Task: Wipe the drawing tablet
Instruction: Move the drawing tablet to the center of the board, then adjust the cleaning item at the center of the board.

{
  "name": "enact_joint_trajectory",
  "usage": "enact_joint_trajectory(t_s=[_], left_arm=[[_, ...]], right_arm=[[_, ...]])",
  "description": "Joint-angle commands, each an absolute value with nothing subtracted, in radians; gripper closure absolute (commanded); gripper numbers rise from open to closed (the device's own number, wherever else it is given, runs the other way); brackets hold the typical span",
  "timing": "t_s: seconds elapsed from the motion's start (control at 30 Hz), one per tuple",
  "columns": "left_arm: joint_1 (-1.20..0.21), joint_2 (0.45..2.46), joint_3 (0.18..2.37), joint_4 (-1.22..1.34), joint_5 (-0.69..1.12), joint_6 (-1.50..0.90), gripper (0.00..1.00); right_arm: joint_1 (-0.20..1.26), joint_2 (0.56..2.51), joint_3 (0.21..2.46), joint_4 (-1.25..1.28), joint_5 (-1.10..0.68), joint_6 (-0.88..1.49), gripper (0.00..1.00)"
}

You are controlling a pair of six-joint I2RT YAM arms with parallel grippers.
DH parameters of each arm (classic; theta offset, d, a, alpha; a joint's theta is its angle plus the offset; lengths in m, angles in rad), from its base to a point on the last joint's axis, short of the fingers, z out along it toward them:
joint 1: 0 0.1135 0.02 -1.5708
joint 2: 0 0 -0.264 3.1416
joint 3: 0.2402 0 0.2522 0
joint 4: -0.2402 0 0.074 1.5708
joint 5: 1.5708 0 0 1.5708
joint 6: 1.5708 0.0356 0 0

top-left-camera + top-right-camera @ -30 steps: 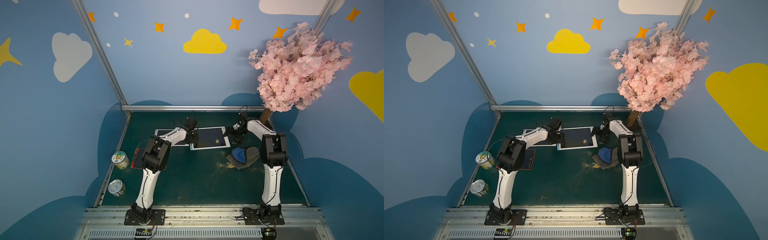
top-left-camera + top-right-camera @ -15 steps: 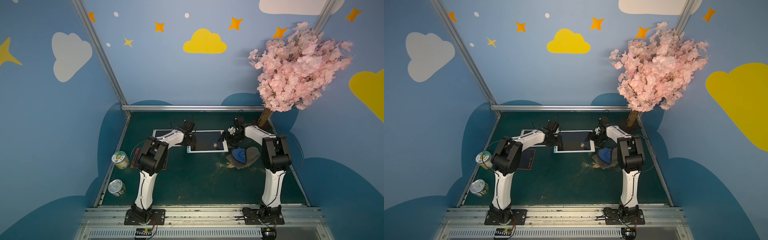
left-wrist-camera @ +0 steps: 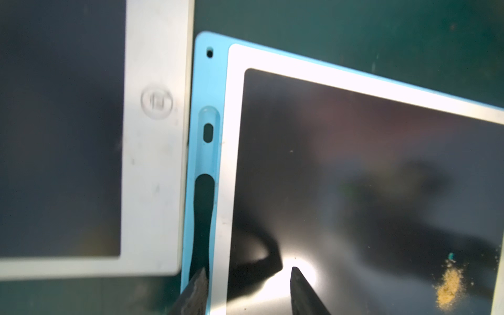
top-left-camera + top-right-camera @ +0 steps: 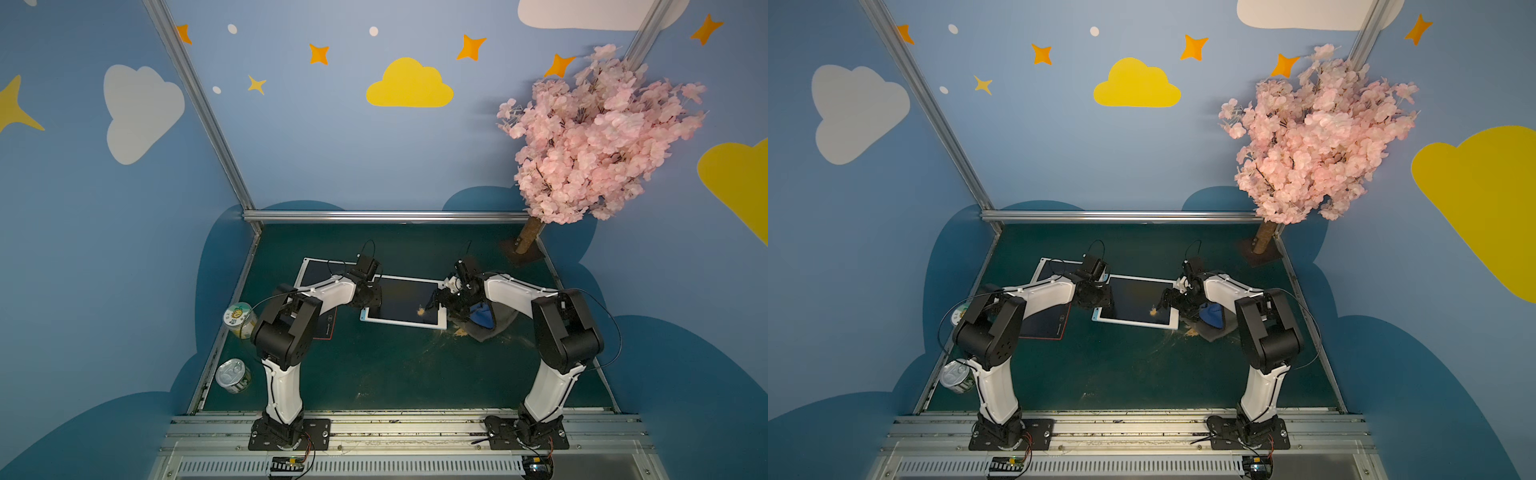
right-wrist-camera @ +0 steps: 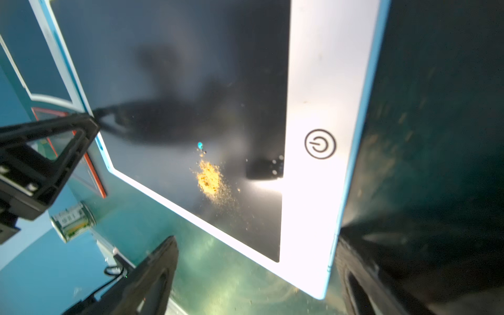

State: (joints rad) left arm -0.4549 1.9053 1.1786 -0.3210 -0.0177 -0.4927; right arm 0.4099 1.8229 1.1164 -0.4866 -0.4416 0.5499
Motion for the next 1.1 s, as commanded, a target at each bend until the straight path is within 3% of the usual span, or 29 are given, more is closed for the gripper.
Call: enact_joint_trajectory(t_s=[0.0,0.5,0.77,0.9,1.07], left_arm=[[-0.499,1.892,1.089,-0.424,0.058,-0.536,0.52],[-0.618,1.627,0.819,-0.424,0.031,-0.636,0.52],[-0.608,1.453,0.932,-0.607,-0.100,-0.539,0.51],[-0.587,1.404,1.019,-0.631,-0.139,-0.476,0.50],[-0.545,1.382,1.015,-0.508,-0.067,-0.441,0.50]], right_arm=[[0.434,1.796,1.043,-0.539,-0.484,0.573,0.11],[0.419,1.621,0.943,-0.642,-0.434,0.529,0.10],[0.287,1.529,1.122,-0.862,-0.428,0.469,0.10],[0.224,1.539,1.306,-1.043,-0.166,0.483,0.10],[0.199,1.689,1.507,-1.195,0.139,0.469,0.11]])
